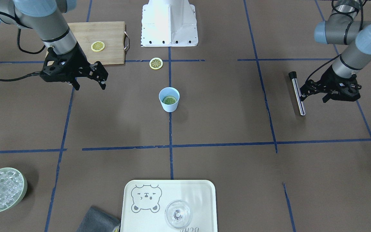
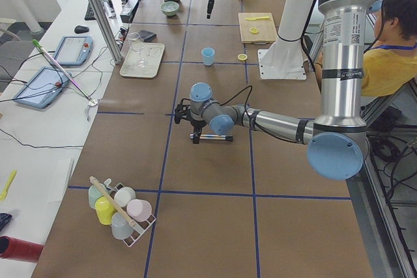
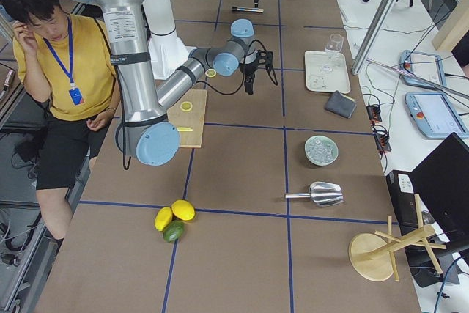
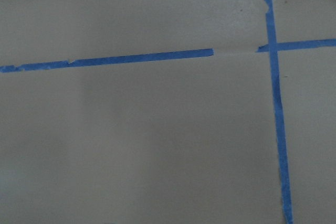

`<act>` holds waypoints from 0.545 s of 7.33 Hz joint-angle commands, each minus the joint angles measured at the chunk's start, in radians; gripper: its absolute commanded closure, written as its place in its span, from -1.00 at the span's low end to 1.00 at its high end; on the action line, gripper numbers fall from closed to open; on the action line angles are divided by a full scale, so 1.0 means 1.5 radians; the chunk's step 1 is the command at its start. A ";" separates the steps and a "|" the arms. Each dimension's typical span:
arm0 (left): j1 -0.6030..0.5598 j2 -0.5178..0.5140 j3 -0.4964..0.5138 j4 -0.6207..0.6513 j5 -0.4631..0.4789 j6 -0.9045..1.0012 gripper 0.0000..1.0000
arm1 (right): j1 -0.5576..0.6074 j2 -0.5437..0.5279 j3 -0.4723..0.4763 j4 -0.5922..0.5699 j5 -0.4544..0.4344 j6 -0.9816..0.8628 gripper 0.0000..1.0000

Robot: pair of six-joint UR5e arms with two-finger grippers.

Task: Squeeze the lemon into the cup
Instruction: 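Withdraw the right gripper from the cup while the left gripper grasps the metal muddler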

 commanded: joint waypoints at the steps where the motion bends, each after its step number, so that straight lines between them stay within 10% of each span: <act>1: 0.017 -0.005 0.016 0.000 0.017 0.000 -0.77 | 0.014 -0.015 0.002 0.000 0.008 -0.024 -1.00; 4: 0.026 -0.012 0.023 0.000 0.016 0.000 -0.67 | 0.016 -0.016 0.001 0.000 0.011 -0.023 -1.00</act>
